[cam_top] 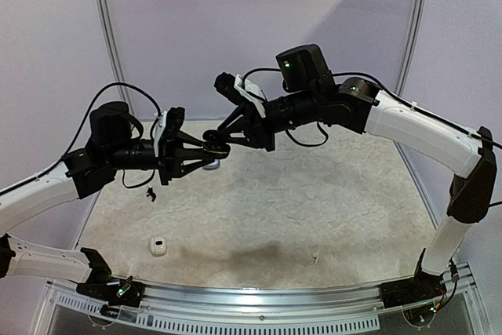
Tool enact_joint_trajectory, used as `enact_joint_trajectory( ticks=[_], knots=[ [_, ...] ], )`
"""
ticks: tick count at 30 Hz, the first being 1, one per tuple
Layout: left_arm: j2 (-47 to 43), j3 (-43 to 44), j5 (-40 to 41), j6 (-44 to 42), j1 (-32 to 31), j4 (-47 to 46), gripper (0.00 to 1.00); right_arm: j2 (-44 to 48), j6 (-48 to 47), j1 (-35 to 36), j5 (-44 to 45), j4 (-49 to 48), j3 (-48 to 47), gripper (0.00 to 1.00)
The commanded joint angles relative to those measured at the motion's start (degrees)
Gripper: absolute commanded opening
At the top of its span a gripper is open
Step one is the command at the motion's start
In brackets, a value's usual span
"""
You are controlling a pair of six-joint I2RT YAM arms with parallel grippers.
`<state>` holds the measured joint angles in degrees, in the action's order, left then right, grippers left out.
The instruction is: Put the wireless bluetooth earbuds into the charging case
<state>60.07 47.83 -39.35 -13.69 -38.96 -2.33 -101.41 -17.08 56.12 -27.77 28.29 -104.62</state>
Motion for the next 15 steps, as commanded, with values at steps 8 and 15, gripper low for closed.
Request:
enact_joint_trajectory(
  ticks=[8, 15],
  knots=[
    [-0.99, -1.24, 1.35, -1.61, -1.17, -1.14, 0.0, 0.19, 4.94, -1.19, 4.54, -1.21, -1.11, 0.42],
    [-2.92, -3.66, 4.54, 6.74, 0.38, -2.05, 0.0, 1.94, 6.63, -1.27, 2.19, -3.04, -1.35, 0.53]
  ],
)
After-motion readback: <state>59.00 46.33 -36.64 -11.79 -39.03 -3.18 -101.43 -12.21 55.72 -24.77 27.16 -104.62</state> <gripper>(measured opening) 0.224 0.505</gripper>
